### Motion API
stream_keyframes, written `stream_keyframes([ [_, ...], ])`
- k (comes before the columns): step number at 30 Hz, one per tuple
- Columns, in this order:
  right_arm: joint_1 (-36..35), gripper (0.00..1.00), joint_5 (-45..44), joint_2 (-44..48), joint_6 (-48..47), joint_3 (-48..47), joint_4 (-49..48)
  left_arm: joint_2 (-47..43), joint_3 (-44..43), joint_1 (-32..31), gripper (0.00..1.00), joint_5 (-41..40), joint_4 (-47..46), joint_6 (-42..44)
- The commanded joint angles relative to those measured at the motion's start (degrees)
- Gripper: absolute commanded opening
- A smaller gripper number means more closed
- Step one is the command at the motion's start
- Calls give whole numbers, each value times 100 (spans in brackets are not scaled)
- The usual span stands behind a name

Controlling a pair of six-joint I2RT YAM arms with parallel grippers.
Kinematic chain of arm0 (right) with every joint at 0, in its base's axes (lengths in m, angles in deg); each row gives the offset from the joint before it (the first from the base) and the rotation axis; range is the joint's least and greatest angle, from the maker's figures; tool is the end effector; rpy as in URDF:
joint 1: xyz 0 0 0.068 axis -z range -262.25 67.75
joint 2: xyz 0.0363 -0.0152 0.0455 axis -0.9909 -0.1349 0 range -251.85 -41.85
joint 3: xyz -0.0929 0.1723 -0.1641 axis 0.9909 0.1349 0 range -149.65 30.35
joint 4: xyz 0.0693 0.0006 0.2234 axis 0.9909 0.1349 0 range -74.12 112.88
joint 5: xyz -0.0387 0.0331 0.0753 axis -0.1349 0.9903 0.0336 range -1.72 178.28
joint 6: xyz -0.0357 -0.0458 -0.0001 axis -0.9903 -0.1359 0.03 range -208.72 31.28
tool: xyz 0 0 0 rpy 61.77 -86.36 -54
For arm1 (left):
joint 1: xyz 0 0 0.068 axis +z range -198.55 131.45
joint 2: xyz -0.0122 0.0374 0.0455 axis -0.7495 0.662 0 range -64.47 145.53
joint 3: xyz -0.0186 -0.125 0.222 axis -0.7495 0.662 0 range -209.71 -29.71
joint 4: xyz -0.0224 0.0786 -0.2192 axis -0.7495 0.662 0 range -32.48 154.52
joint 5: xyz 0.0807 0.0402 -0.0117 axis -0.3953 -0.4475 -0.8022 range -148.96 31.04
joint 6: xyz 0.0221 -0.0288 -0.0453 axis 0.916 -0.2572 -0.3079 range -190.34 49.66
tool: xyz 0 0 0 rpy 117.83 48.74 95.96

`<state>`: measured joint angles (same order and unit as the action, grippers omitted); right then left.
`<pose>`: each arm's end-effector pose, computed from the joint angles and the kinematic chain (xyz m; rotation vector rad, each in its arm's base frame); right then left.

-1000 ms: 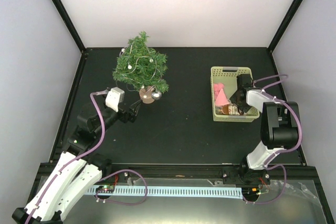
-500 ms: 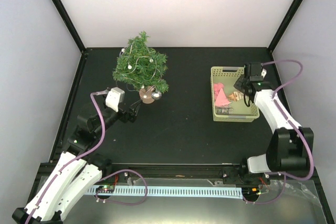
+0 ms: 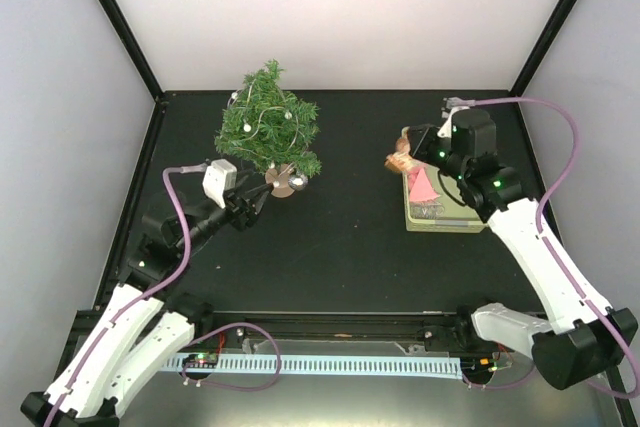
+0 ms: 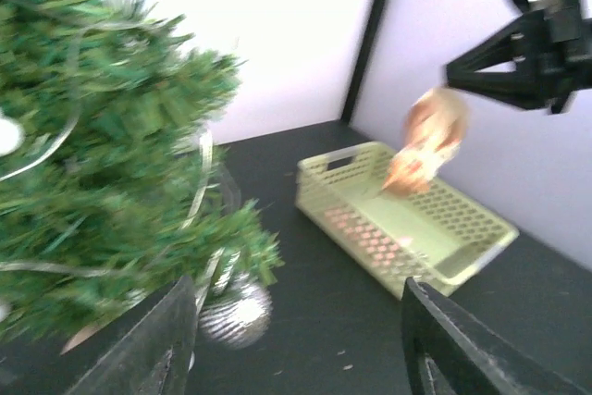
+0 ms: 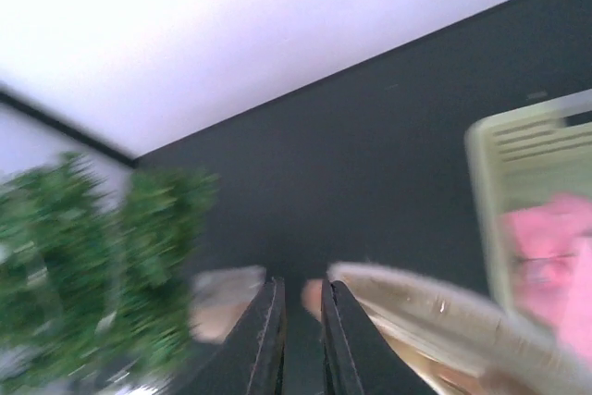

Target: Decorate the small christmas tree

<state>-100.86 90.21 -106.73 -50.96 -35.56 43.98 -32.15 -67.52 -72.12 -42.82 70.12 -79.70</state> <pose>0.2201 0.0756 0.3475 0.3289 2.0800 0.6398 0.1181 -0.0641 0.3112 0.4267 1.6816 -0.6650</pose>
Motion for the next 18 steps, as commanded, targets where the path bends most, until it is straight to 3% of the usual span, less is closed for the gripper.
stream_keyframes([
  [1, -525, 14, 1023, 239, 693, 68, -745, 178, -269, 12, 60, 1331, -635, -339],
  [5, -1000, 14, 1258, 338, 1023, 80, -1139, 336, -195, -13, 58, 2153, -1112, -436],
  [8, -1231, 15, 1102, 439, 703, 168, -1375, 408, -70, -40, 58, 2380, -1480, -726],
  [12, -1257, 29, 1010, 385, -876, 770, -1463, 435, -64, -42, 61, 2091, -1294, -591],
  [14, -1259, 34, 610, 209, -1223, 1087, -1422, 366, -97, -42, 64, 1870, -1064, -364],
  [18, -1266, 37, 489, -504, -965, 1263, -1078, 145, -189, -38, 69, 1402, -543, 81],
])
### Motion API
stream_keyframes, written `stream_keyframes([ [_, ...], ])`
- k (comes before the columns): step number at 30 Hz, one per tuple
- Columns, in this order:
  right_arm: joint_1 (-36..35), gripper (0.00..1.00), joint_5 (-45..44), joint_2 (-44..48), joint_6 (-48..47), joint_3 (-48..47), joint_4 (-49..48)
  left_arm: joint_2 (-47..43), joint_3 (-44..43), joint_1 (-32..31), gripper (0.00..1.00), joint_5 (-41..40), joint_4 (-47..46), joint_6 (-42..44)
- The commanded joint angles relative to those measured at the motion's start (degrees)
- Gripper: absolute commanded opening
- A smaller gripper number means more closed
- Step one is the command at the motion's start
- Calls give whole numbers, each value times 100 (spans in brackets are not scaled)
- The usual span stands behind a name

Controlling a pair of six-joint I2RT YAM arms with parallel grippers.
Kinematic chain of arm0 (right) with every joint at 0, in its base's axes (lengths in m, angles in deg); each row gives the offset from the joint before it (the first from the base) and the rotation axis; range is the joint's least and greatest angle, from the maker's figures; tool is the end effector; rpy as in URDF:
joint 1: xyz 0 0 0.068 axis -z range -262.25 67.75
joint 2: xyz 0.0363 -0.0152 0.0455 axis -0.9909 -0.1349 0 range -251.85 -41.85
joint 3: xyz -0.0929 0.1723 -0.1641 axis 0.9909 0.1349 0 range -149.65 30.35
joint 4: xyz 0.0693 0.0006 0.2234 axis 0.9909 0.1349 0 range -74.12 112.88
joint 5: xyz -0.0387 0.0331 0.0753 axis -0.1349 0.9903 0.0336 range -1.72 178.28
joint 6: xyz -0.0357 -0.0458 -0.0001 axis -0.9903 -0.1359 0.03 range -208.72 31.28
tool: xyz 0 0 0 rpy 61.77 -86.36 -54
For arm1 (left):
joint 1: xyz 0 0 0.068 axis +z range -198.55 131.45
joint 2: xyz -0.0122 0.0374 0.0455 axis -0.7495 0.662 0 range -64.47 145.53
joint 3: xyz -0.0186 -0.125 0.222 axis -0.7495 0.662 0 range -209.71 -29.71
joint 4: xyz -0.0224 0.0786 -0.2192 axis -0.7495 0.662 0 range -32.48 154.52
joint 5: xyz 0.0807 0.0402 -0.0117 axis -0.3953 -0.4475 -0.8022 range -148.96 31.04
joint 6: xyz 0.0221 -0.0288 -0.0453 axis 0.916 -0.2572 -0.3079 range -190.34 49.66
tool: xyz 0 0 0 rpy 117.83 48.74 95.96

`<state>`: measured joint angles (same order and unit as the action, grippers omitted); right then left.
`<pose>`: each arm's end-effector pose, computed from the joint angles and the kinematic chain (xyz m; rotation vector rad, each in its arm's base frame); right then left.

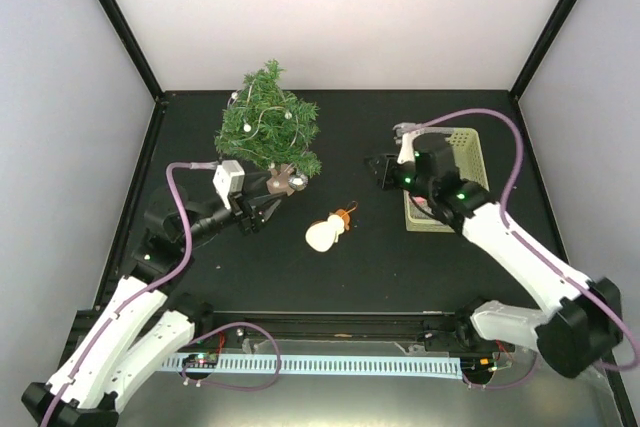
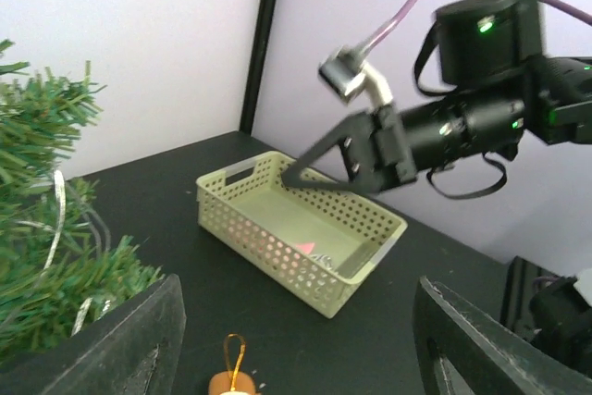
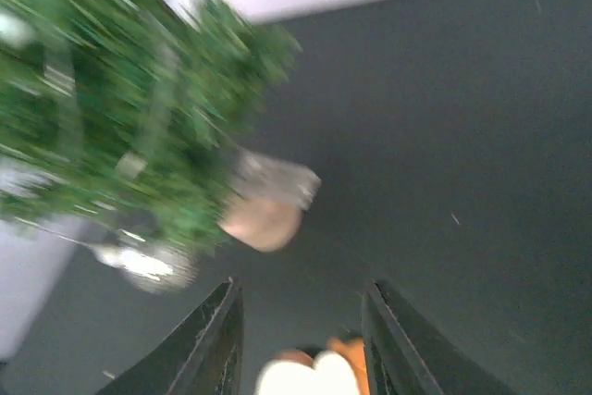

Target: Decorate the small christmas tree

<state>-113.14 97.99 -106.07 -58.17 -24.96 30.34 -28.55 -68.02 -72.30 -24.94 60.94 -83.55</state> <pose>0.2029 0.1295 0.3153 -0.1219 2.0732 0.8475 0.1206 -0.0784 0.3248 0.6263 1.5508 -0.9635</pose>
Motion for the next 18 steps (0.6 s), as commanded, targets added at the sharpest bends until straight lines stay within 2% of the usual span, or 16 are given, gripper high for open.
stream_keyframes([
  [1, -75, 38, -271, -684, 68, 295, 254, -273, -148, -24, 70, -494, 474, 547],
  [6, -725, 40, -885, -1203, 1657, 531, 298, -465, -64, -25, 76, -1311, 914, 866],
  [9, -1019, 42, -867, -1568, 2305, 527, 326, -593, 84, -20, 77, -1601, 957, 962],
  [18, -1778, 51, -694, -2622, 2906, 633, -571, -955, 221, -17, 78, -2091, 958, 1158],
])
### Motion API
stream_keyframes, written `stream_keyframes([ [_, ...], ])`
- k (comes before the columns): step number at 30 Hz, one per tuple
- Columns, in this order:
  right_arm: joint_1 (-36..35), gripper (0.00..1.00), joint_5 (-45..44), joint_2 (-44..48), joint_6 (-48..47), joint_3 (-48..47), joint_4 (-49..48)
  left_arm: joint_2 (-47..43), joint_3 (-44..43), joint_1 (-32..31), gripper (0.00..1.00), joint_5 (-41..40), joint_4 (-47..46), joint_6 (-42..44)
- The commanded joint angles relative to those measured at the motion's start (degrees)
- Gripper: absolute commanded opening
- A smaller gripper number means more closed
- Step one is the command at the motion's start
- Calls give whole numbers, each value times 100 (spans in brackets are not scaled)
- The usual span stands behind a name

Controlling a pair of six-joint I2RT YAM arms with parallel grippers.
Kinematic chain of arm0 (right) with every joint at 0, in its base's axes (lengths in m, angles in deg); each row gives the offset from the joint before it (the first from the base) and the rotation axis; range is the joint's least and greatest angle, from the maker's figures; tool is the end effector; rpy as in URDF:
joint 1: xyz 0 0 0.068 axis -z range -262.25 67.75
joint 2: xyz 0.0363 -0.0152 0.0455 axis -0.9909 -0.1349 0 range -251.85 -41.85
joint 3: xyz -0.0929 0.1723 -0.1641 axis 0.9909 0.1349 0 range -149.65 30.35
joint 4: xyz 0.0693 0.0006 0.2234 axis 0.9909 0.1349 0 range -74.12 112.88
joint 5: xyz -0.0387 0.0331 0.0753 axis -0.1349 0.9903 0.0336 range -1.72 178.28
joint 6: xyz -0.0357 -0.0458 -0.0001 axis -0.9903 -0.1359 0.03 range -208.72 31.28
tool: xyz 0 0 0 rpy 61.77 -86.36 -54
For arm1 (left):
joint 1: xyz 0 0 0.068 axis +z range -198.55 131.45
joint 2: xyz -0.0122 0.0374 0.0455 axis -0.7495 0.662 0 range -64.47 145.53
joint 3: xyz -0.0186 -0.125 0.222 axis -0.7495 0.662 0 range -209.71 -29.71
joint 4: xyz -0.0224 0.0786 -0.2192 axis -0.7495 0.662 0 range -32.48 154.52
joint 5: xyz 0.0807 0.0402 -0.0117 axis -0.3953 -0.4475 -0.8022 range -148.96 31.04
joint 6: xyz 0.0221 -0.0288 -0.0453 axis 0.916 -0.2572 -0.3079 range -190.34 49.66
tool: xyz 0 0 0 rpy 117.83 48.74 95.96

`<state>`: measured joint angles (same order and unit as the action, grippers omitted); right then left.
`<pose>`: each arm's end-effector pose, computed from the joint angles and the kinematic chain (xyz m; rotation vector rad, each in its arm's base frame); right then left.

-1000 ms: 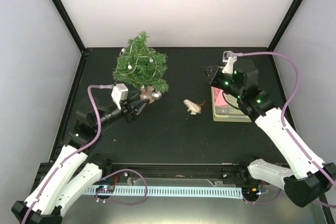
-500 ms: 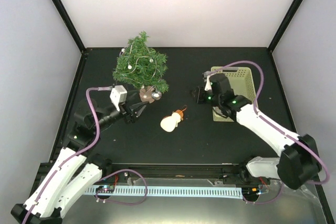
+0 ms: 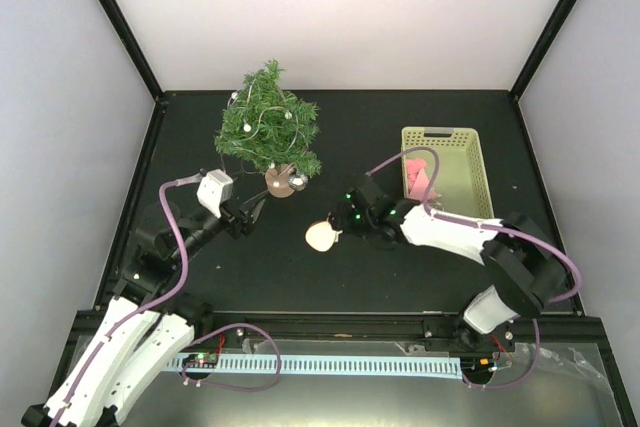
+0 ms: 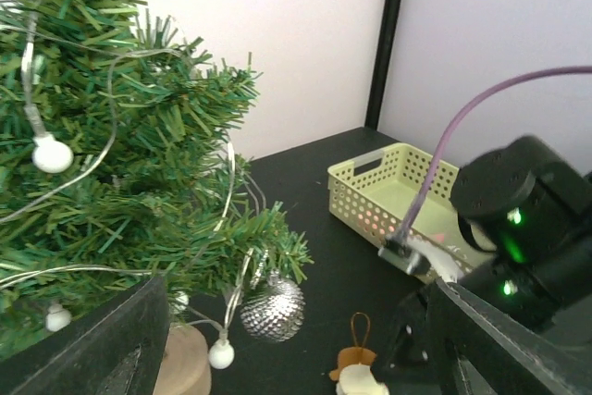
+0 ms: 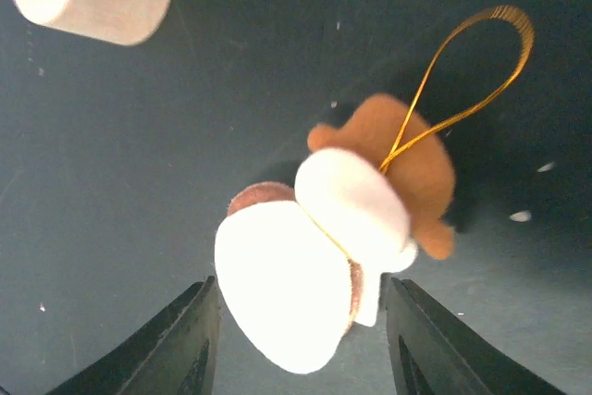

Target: Decorate the small christmas tree

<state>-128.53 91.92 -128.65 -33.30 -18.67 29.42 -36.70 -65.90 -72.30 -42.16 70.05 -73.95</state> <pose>0.1953 0.2081 0.1844 0.1822 2.6507 0.7763 0.1052 -0.0593 0.3108 0.5144 1.5933 -0.6032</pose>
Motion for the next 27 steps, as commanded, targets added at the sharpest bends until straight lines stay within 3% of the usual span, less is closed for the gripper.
stream_keyframes([
  [1, -275, 53, -113, -469, 429, 3, -539, -167, 28, -16, 78, -386, 27, 191],
  [9, -344, 50, -131, -1141, 483, -117, -750, -215, 24, 2, 78, -419, 84, 204],
  [12, -343, 39, -293, -1228, 302, -152, -777, -236, 28, 2, 75, -444, 108, 204],
  [15, -345, 20, -351, -1134, -38, -152, -863, -231, 16, 2, 71, -429, 135, 211],
  [18, -346, 6, -348, -824, -577, -90, -1002, -238, -2, 2, 67, -385, 202, 193],
  [20, -342, 1, -246, -540, -1090, -66, -1040, -233, -3, 2, 64, -317, 208, 133],
  [23, -342, 1, 106, 73, -1944, 120, -1170, -206, -47, 2, 58, -35, 175, -38],
  [27, -344, 1, 1212, 904, -3331, 413, -1423, -104, -170, 2, 53, 555, 136, -309],
])
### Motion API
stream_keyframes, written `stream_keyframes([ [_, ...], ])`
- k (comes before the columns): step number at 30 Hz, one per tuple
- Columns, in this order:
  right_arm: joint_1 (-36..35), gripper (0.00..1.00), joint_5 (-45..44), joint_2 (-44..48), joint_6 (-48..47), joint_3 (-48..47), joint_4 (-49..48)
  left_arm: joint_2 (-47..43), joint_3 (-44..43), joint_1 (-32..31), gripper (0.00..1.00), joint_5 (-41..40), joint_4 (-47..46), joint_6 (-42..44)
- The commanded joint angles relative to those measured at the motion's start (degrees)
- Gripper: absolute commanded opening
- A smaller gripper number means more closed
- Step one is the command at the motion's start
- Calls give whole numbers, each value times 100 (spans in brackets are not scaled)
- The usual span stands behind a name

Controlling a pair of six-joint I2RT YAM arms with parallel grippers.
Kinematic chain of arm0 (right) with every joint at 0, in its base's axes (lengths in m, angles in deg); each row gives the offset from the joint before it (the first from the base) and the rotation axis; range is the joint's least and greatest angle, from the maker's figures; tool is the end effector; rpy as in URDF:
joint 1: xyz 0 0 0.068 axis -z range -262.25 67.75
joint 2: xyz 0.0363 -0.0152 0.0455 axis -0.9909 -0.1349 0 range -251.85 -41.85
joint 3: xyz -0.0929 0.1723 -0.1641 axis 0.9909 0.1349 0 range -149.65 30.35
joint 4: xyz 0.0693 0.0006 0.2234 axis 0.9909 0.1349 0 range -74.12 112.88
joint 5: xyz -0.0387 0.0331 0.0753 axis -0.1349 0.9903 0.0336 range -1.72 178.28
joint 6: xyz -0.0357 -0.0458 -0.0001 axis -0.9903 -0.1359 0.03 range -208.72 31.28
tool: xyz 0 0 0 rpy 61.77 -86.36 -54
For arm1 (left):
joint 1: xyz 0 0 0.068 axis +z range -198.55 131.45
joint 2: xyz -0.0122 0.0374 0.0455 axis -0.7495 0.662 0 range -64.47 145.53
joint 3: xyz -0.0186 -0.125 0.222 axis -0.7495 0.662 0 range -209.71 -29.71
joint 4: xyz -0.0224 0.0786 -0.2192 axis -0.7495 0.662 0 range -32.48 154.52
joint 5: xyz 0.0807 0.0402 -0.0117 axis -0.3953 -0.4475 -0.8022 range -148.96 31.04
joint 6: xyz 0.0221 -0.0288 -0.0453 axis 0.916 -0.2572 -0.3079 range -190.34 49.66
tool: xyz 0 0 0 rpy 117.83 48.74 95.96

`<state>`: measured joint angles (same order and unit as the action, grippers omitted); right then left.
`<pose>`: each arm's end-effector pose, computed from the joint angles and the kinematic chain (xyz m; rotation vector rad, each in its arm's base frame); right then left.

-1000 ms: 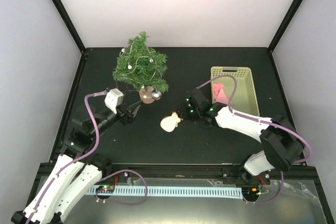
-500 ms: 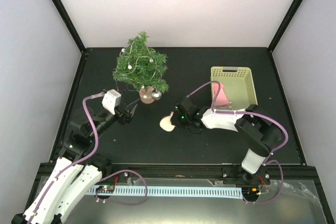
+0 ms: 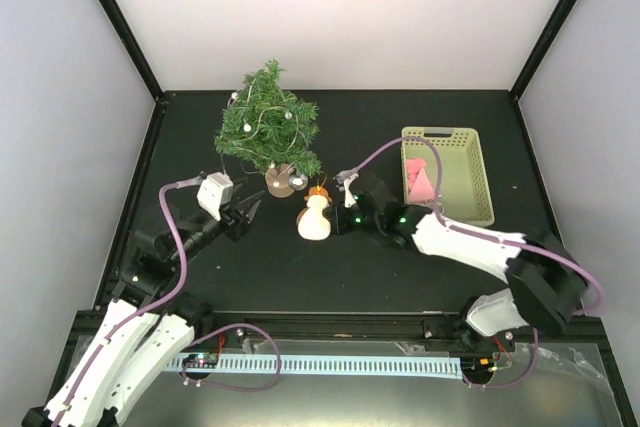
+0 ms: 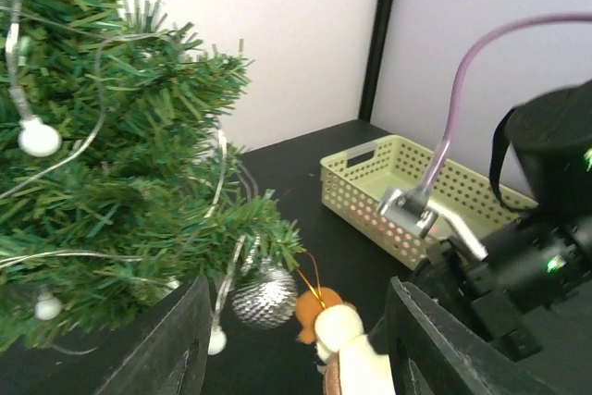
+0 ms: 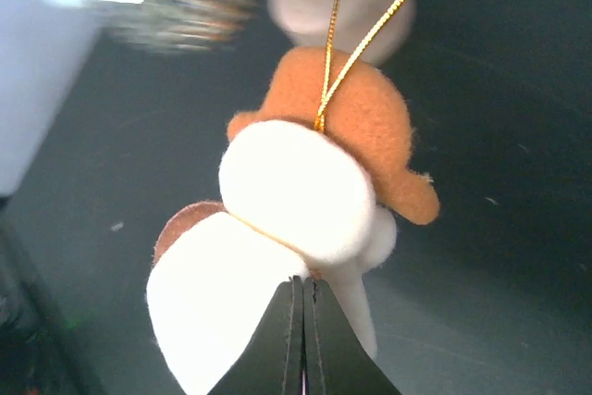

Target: Decorate the small christmas tree

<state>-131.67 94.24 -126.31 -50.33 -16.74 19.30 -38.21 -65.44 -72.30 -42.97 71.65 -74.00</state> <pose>0.1861 0.2239 0.1999 -0.2937 2.4341 0.8702 0.1012 -0.0570 0.3077 0.5038 1.6057 -0.5923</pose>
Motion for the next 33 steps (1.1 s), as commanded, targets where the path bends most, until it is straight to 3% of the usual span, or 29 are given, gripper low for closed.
stream_keyframes([
  [1, -29, 1, 1326, 851, -1904, 229, -426, 74, -256, 2, 52, 862, -61, -369],
  [7, -36, 1, 3783, 1561, -3121, -112, 136, 70, -182, -7, 51, 3058, -1039, -604],
  [10, -33, 1, 4603, 2043, -3305, -84, 125, 48, -195, -9, 51, 3685, -1416, -926],
  [15, -40, 1, 5514, 2655, -2976, 86, -737, 121, -210, -19, 48, 4466, -2043, -1749],
  [20, -39, 1, 6034, 2658, -2411, 38, -1630, 368, -215, -38, 46, 4973, -2593, -2449],
  [23, -40, 1, 6062, 2549, -2177, -71, -1915, 522, -101, -72, 47, 5330, -3361, -3100],
  [25, -38, 1, 5303, 2545, -2320, -223, -1537, 584, -69, -115, 48, 5369, -3668, -3484],
  [30, -40, 1, 4615, 2358, -2596, -432, -1106, 692, -356, -156, 52, 5041, -2517, -2969],
  [33, -40, 1, 4464, 2196, -2633, -537, -911, 734, -434, -161, 52, 4931, -2326, -2936],
])
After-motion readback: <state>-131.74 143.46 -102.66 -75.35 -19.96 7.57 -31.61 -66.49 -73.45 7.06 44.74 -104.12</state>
